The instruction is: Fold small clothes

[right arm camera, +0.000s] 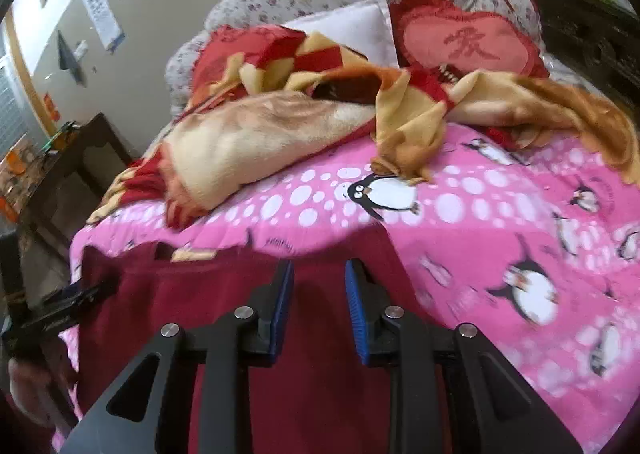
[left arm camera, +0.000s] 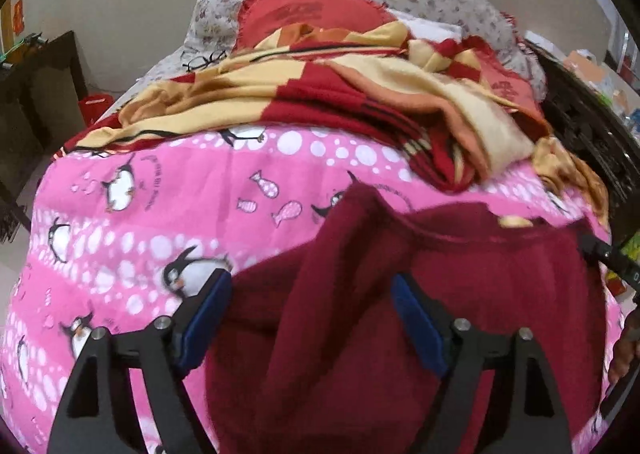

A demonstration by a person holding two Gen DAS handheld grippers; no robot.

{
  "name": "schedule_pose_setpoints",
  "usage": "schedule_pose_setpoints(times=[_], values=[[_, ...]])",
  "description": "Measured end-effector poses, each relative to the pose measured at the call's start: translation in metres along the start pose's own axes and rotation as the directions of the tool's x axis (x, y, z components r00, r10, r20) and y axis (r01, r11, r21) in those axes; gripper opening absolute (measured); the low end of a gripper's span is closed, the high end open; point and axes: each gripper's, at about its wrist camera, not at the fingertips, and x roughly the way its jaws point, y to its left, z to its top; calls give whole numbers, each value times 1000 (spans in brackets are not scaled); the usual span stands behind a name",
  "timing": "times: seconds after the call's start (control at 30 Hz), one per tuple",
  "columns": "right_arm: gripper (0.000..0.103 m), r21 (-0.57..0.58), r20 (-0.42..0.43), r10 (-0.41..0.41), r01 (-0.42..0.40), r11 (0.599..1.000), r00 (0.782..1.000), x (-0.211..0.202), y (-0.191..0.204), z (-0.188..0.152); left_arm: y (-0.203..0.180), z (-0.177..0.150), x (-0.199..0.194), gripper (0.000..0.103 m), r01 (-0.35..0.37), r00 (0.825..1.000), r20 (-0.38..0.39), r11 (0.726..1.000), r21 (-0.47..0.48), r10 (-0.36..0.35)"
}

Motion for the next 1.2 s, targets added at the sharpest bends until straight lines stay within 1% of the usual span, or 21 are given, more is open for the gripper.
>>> schedule_pose_setpoints(times=[0.07,0.17,0.23,0.33,0.43,0.5,0.6,0.67,0.73,0.83,0.87,0.93,1.0,1.03,1.07,1.1,1.13,1.17,1.2], values=[[46,-22,8,-4,4,1000,1000,-20,-3,-10,5,-10,-16,86,27,1000,12,1000,4,-27],[48,-53,7,-33,33,998,999,-52,-14,-33,13,-27,-36,86,54,998,10,998,13,-54],[48,-42,-2,-47,47,998,999,-70,-24,-51,17,-41,-49,86,60,998,12,998,21,-60],[48,2,-28,-30,30,1000,999,-88,-37,-77,28,-63,-65,86,74,997,10,997,20,-74],[48,29,-65,-8,10,1000,998,-95,-39,-101,38,-86,-78,86,83,997,-2,996,6,-83],[48,24,-79,9,-7,1000,997,-97,-35,-115,44,-102,-83,86,82,997,-10,997,7,-82],[48,4,-103,30,-30,1000,994,-95,-26,-131,48,-118,-80,86,71,997,-45,997,20,-70],[48,22,-119,32,-29,999,992,-90,-25,-138,49,-123,-78,86,81,995,-55,997,15,-80],[48,66,-117,48,-41,997,992,-87,-29,-143,50,-129,-79,86,114,992,-62,993,-9,-114],[47,119,-103,73,-60,991,992,-88,-33,-144,46,-138,-81,86,195,976,-93,981,-14,-196],[46,127,-99,79,-66,990,992,-88,-33,-144,42,-142,-83,86,212,973,-100,977,6,-210],[46,132,-98,86,-73,989,991,-89,-34,-144,32,-148,-84,85,209,974,-111,975,76,-200],[46,128,-103,85,-71,989,991,-89,-34,-144,24,-153,-82,76,190,977,-122,973,132,-174],[46,124,-103,83,-70,990,991,-89,-33,-145,22,-154,-80,66,192,976,-129,971,144,-174],[46,121,-103,81,-69,990,991,-89,-32,-145,21,-154,-77,55,208,972,-139,968,142,-189],[45,116,-103,80,-68,991,992,-89,-31,-146,21,-153,-74,49,225,968,-147,965,136,-205],[39,110,-102,78,-67,992,992,-89,-30,-146,21,-153,-71,38,252,960,-159,959,125,-232],[34,105,-102,84,-73,992,991,-89,-29,-146,20,-152,-68,33,273,953,-170,954,121,-251],[33,101,-102,86,-76,992,991,-89,-28,-147,19,-152,-66,33,279,951,-172,952,125,-256]])
